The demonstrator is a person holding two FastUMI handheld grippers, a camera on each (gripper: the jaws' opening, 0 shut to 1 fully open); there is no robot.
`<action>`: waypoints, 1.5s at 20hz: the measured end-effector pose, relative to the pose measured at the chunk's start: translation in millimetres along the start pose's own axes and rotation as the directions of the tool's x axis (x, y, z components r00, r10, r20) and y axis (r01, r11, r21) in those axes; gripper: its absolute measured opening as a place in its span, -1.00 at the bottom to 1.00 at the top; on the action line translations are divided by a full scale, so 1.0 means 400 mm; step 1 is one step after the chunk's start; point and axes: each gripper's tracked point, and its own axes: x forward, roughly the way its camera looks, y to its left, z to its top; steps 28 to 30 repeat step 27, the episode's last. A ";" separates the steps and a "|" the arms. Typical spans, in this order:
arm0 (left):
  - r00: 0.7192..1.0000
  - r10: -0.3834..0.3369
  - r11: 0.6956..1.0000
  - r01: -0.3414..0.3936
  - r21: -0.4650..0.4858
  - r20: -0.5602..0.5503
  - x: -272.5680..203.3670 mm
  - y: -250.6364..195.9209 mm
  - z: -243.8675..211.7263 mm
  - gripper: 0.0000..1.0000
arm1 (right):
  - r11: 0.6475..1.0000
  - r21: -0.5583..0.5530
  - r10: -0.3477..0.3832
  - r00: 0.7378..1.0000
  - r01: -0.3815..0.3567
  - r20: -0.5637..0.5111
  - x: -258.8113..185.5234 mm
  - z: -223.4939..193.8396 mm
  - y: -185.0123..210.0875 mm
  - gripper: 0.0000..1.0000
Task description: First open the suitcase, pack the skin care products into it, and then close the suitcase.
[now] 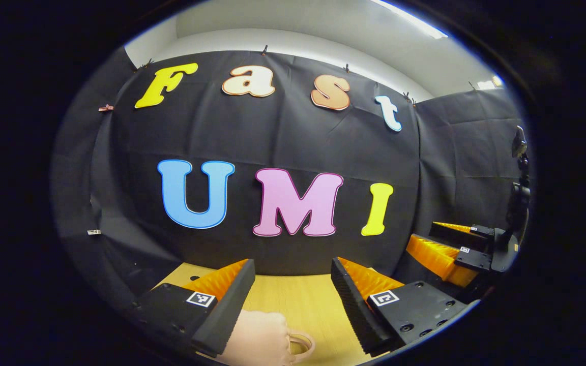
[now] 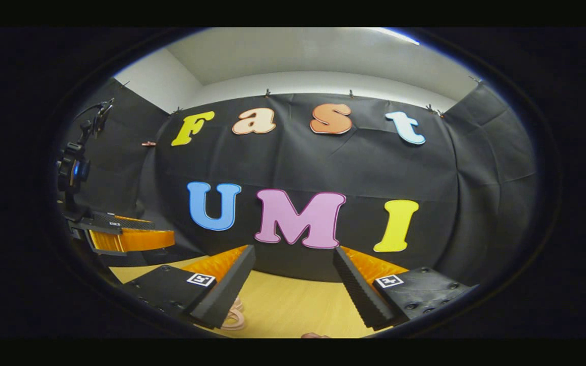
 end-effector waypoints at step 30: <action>1.000 0.018 1.000 -0.018 0.000 0.002 -0.022 0.022 0.003 0.89 | 0.999 0.022 0.026 1.000 -0.026 0.011 -0.002 0.009 0.025 0.95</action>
